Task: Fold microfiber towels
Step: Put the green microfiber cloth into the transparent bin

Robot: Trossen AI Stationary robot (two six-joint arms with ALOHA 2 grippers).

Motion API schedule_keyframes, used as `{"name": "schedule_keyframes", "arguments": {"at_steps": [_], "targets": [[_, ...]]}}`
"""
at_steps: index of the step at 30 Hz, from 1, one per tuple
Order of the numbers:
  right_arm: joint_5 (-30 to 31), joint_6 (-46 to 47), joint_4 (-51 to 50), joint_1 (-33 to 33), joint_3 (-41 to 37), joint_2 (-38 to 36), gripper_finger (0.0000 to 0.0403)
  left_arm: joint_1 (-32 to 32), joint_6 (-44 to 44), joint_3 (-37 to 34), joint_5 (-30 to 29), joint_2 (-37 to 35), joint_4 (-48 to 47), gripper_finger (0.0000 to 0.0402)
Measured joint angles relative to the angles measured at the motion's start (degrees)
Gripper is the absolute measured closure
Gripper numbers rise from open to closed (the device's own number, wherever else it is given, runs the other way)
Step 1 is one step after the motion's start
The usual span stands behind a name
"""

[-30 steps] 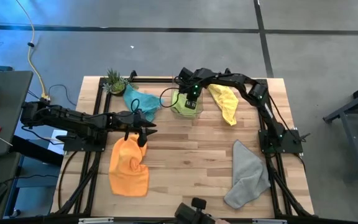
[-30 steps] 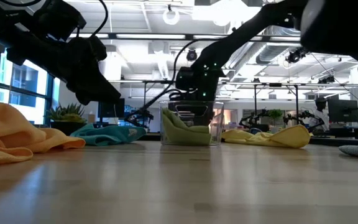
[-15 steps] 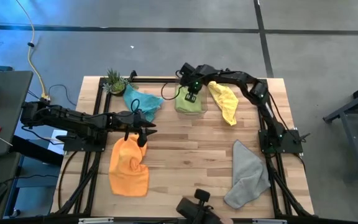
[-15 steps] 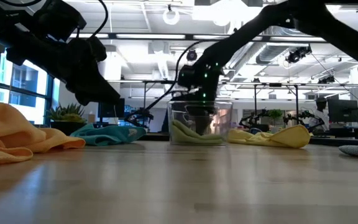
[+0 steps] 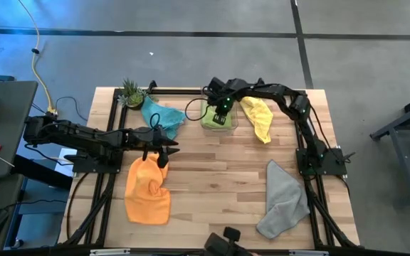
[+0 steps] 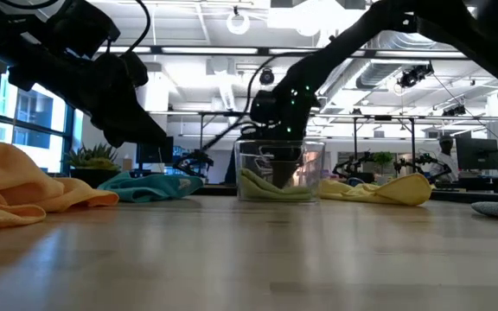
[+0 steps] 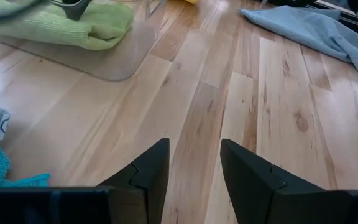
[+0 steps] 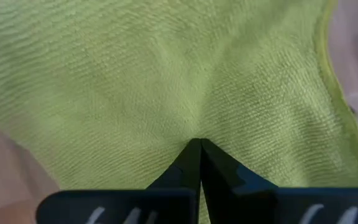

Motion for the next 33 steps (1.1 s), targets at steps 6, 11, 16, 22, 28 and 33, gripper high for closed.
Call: {"name": "schedule_keyframes", "arguments": {"at_steps": [6,11,16,22,28,33], "targets": [[2.54,0.78,0.28,0.02,-2.04,-0.33,0.0403,0.01,-0.24,0.0,0.02,0.0,-0.2,0.0268],[5.73,2.58,-0.45,0.47,-2.06,-0.5,0.0403,0.01,-0.47,0.0,-0.04,0.0,-0.2,0.0268],[8.08,4.59,-2.57,0.43,-2.08,-0.63,0.0403,0.02,-0.48,0.0,-0.11,-0.02,-0.24,0.0268],[9.18,6.26,-3.21,0.64,-2.17,-1.11,0.0403,0.0,-0.46,0.0,-0.11,-0.02,-0.63,0.0268],[11.54,7.4,-3.67,0.64,-2.28,-2.87,0.0403,0.02,-0.46,0.0,-0.13,-0.02,-1.5,0.0268],[11.03,8.02,-3.96,0.69,-2.28,-6.1,0.0403,0.02,-0.46,0.0,-0.13,-0.02,-1.51,0.0268]]}}
